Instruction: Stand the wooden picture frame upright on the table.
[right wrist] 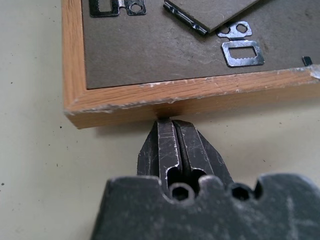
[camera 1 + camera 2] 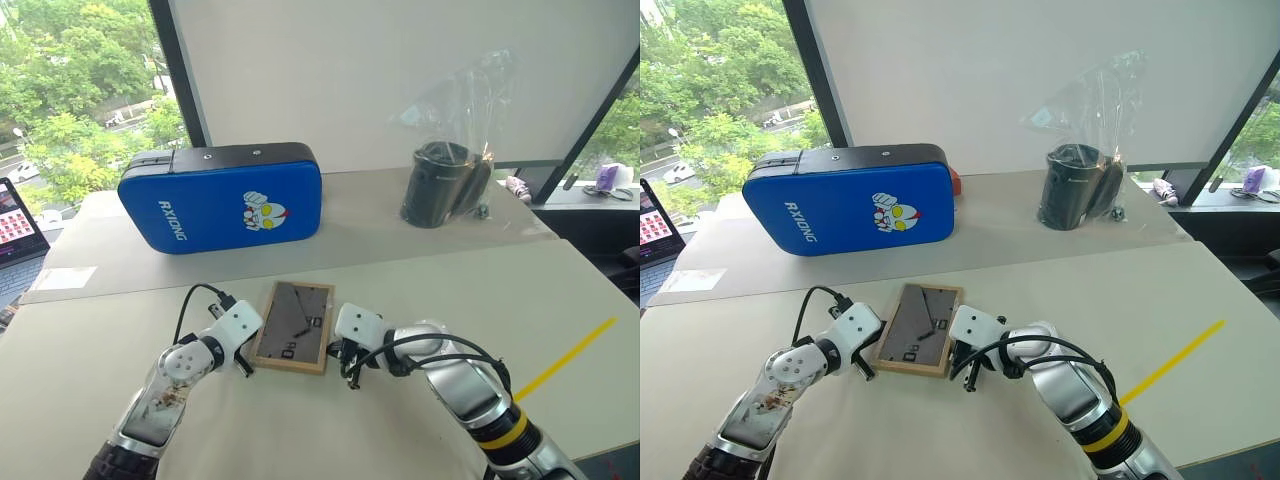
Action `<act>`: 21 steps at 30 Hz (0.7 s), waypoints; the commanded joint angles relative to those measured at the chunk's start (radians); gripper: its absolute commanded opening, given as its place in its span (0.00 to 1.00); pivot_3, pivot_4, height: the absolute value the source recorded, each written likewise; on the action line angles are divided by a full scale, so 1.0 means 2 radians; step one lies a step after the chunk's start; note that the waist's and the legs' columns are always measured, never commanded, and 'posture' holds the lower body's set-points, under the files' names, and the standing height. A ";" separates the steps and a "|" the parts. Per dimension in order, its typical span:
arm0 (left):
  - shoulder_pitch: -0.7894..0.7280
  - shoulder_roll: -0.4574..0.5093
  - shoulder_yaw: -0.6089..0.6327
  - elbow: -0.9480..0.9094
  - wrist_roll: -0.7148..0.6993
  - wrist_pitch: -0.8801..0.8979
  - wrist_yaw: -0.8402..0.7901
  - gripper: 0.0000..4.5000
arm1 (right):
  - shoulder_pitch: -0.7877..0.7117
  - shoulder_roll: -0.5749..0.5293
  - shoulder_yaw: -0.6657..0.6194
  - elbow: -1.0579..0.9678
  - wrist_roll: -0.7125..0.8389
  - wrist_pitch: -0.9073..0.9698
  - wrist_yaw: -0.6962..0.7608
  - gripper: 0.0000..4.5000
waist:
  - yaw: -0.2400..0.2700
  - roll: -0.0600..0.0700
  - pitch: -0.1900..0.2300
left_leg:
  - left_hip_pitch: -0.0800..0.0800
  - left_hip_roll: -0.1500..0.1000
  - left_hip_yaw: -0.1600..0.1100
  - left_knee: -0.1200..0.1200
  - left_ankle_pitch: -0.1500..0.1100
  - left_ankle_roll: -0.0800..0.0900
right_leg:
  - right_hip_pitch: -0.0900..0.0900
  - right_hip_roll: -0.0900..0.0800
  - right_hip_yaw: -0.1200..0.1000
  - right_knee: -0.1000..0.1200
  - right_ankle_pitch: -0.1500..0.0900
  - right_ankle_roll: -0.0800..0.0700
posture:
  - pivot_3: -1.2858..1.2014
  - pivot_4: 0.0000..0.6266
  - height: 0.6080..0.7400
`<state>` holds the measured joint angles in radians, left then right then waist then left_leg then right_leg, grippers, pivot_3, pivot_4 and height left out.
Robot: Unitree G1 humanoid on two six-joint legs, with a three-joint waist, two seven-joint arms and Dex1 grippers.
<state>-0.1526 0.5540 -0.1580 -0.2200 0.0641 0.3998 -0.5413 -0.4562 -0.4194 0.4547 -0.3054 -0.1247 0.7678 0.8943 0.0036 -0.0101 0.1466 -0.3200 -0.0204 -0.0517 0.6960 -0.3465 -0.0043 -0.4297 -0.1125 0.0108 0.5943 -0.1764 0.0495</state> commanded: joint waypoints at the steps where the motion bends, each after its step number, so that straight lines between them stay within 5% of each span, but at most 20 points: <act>1: 0.025 0.001 -0.026 -0.016 -0.012 0.004 -0.034 0.00 | -0.012 -0.008 0.000 0.003 -0.003 -0.006 -0.014 0.00 | -0.001 0.000 0.000 | 0.000 0.000 0.000 0.000 0.000 0.000 | 0.000 0.000 0.000 0.000 0.000 0.000 | 0.52 0.24 1.00; 21: 0.085 0.046 0.022 -0.089 -0.042 0.014 -0.070 0.00 | -0.027 -0.049 0.001 0.053 -0.011 -0.030 -0.031 0.00 | -0.004 0.000 0.000 | 0.001 0.000 0.000 0.000 -0.002 0.003 | 0.001 0.000 0.000 0.000 0.000 0.000 | 0.52 0.24 1.00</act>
<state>-0.0130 0.6257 -0.1255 -0.3856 -0.0071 0.4266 -0.6511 -0.5248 -0.4854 0.4610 -0.2094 -0.1351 0.7090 0.8297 -0.0045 -0.0102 0.1465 -0.3181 -0.0200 -0.0521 0.6951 -0.3496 0.0011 -0.4273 -0.1125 0.0104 0.5931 -0.1767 0.0498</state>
